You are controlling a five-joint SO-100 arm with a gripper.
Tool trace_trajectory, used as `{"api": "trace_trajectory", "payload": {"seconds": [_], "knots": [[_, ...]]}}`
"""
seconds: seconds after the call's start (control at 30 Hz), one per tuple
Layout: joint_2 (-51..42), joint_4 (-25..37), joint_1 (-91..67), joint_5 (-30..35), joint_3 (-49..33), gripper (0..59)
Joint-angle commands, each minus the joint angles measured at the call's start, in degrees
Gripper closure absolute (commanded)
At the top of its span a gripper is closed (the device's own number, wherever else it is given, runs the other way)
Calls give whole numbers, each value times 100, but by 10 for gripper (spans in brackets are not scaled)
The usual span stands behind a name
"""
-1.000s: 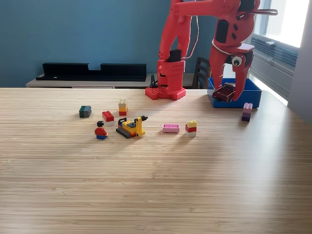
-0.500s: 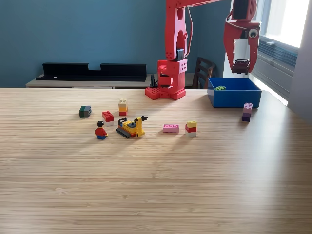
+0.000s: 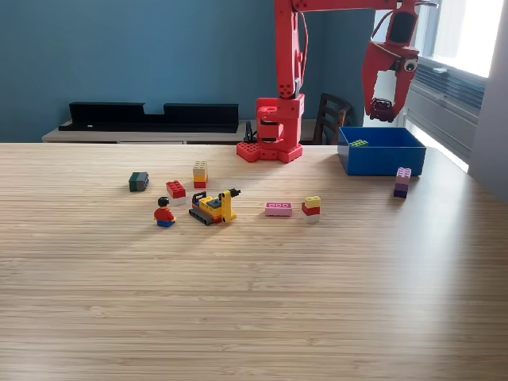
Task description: Grasp a lego block and put it in the bin.
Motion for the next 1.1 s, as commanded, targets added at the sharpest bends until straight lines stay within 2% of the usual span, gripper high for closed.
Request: {"api": "trace_trajectory", "payload": {"seconds": [0.03,0.13,0.33,0.53,0.83,0.97,1.1], "knots": [[554,-158,-352,-53,-88,586],[554,-158,-431,-114,-70,569],[554,-220,-466,-272,141,435],[554,-404,-448,-316,360,417],[554,-413,-448,-360,387,350],[554,-413,-378,-343,299,403],[554,-404,-141,-272,141,530]]}}
